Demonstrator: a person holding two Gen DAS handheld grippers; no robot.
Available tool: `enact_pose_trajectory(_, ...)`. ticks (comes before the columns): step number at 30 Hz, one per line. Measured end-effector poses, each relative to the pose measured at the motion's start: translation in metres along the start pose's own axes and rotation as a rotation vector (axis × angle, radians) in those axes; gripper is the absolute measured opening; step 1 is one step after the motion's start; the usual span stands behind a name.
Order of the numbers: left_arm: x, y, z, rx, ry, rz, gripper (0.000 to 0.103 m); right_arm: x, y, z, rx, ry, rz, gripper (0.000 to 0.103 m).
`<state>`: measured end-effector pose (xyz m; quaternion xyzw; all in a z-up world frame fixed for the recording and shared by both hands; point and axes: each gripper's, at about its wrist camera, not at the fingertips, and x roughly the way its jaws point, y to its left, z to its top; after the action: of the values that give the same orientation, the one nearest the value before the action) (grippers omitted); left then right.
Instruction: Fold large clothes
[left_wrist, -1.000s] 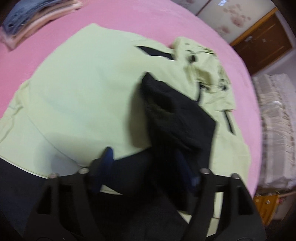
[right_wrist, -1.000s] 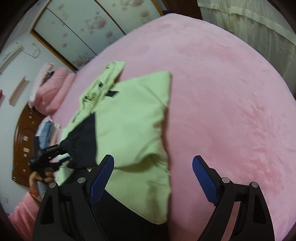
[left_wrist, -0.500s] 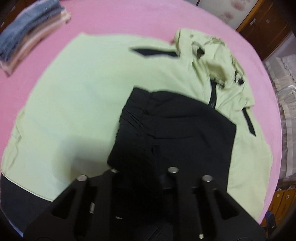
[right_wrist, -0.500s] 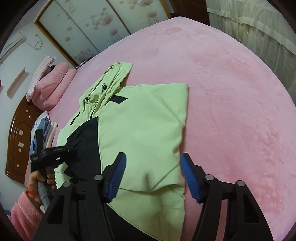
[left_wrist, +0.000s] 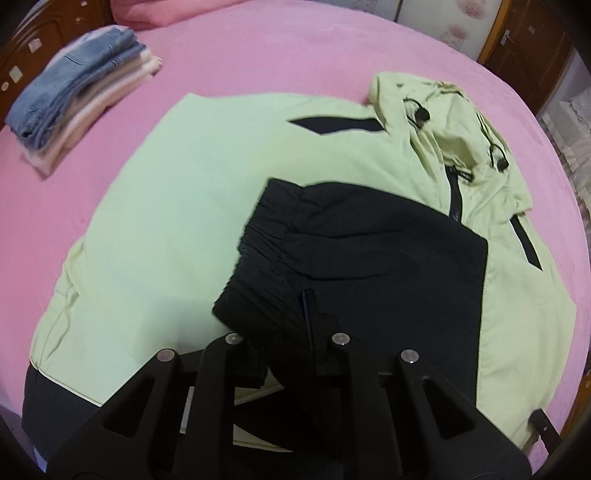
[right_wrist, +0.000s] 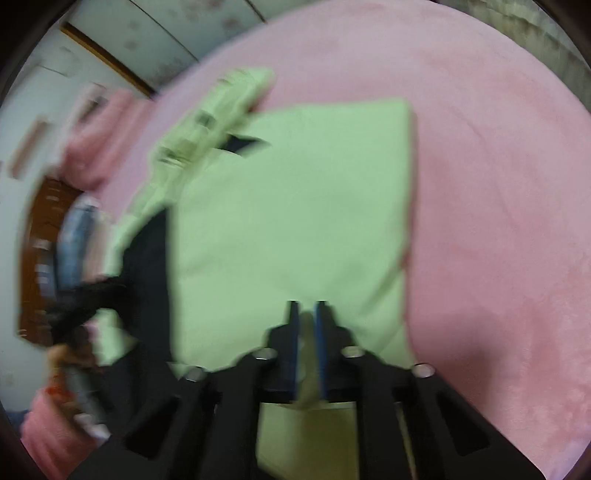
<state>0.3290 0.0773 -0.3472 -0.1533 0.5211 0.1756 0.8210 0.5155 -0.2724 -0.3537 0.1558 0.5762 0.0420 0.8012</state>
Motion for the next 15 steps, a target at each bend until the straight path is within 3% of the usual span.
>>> enact_pose_trajectory(3,0.005,0.006,0.002,-0.02,0.034,0.009,0.011,-0.007,-0.037,-0.006,0.182,-0.04,-0.037,0.001)
enact_pose_trajectory(4,0.005,0.005,0.004,-0.021,0.034,0.022,0.011,-0.011,-0.048,-0.008,0.237,-0.039,-0.123,0.001)
enact_pose_trajectory(5,0.003,0.006,0.006,-0.025,0.029,0.033,0.012,-0.014,-0.055,-0.009,0.257,-0.044,-0.153,0.001)
enact_pose_trajectory(6,-0.004,0.007,0.008,-0.033,0.014,0.047,0.013,-0.021,-0.063,-0.009,0.284,-0.061,-0.132,0.001)
enact_pose_trajectory(7,-0.013,0.008,0.009,-0.04,-0.013,0.064,0.021,-0.029,-0.069,-0.008,0.31,-0.084,-0.107,0.001)
enact_pose_trajectory(8,-0.027,0.009,0.007,-0.042,-0.067,0.095,0.039,-0.035,-0.069,-0.006,0.312,-0.102,-0.085,0.001)
enact_pose_trajectory(9,-0.039,0.008,0.005,-0.035,-0.122,0.131,0.049,-0.042,-0.063,-0.003,0.281,-0.124,-0.047,0.001)
enact_pose_trajectory(10,-0.059,0.004,0.0,-0.015,-0.217,0.195,0.065,-0.046,-0.055,0.0,0.245,-0.135,-0.028,0.001)
enact_pose_trajectory(12,-0.086,-0.003,-0.009,0.036,-0.354,0.28,0.071,-0.05,-0.029,0.004,0.133,-0.145,0.033,0.001)
enact_pose_trajectory(13,-0.101,-0.01,-0.014,0.082,-0.408,0.28,0.071,-0.047,-0.014,0.005,0.084,-0.13,0.078,0.001)
enact_pose_trajectory(15,-0.116,-0.022,-0.017,0.152,-0.405,0.125,0.071,-0.031,0.018,0.005,0.014,-0.063,0.186,0.001)
